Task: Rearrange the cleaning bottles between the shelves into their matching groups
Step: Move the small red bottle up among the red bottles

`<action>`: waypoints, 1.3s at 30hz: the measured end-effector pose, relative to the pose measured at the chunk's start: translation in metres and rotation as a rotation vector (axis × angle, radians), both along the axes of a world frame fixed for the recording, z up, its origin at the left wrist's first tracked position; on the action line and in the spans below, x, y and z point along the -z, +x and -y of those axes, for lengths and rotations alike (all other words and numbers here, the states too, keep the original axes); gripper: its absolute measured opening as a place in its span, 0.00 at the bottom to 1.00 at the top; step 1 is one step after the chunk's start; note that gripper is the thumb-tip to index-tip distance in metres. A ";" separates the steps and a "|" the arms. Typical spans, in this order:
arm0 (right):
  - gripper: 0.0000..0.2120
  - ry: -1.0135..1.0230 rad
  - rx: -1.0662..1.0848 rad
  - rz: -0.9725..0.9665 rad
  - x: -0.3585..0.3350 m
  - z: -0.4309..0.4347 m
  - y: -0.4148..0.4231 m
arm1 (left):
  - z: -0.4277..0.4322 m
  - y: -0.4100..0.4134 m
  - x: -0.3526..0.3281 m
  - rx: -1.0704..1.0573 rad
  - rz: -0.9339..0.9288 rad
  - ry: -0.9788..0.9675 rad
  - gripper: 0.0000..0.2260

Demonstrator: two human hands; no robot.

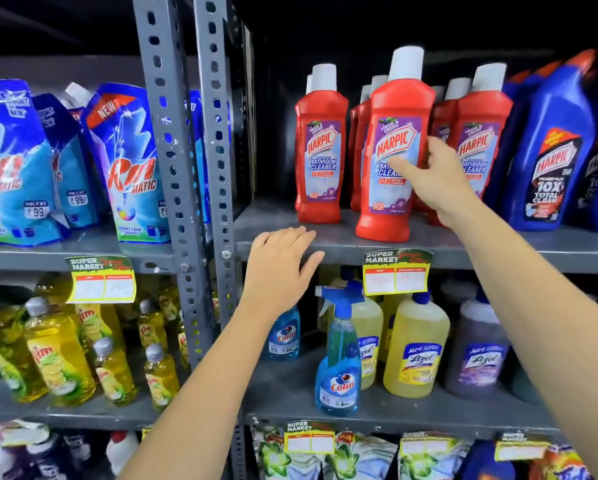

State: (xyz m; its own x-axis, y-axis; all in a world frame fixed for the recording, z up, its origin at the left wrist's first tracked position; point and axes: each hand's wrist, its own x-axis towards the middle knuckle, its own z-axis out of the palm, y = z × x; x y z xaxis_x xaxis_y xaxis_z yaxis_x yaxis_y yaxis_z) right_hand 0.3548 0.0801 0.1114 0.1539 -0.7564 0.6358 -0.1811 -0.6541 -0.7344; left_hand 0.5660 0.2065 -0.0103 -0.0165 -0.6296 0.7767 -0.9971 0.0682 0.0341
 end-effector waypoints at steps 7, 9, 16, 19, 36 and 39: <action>0.43 0.125 0.054 -0.244 0.049 -0.013 -0.001 | -0.001 -0.001 0.000 -0.006 -0.005 0.000 0.17; 0.40 0.113 0.071 -0.234 0.053 -0.007 0.000 | -0.001 -0.001 0.000 -0.005 -0.012 0.001 0.17; 0.43 0.131 0.107 -0.295 0.049 0.028 0.007 | 0.000 -0.003 0.000 -0.003 -0.034 -0.008 0.17; 0.42 0.157 0.120 -0.309 0.045 0.044 0.010 | 0.000 -0.003 0.000 -0.005 -0.041 -0.006 0.17; 0.44 0.309 -0.231 -0.158 0.052 0.087 0.004 | 0.001 -0.003 0.001 0.006 -0.055 -0.009 0.17; 0.44 0.318 -0.239 -0.142 0.053 0.087 0.003 | 0.000 -0.005 0.000 0.003 -0.053 -0.005 0.18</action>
State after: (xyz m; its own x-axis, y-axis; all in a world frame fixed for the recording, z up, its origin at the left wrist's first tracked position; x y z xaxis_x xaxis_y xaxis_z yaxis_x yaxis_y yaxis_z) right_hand 0.3580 -0.0064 0.0587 0.4184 -0.8435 0.3367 -0.1654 -0.4353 -0.8850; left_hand 0.5614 0.2062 -0.0107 0.0226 -0.6254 0.7799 -0.9937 0.0718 0.0864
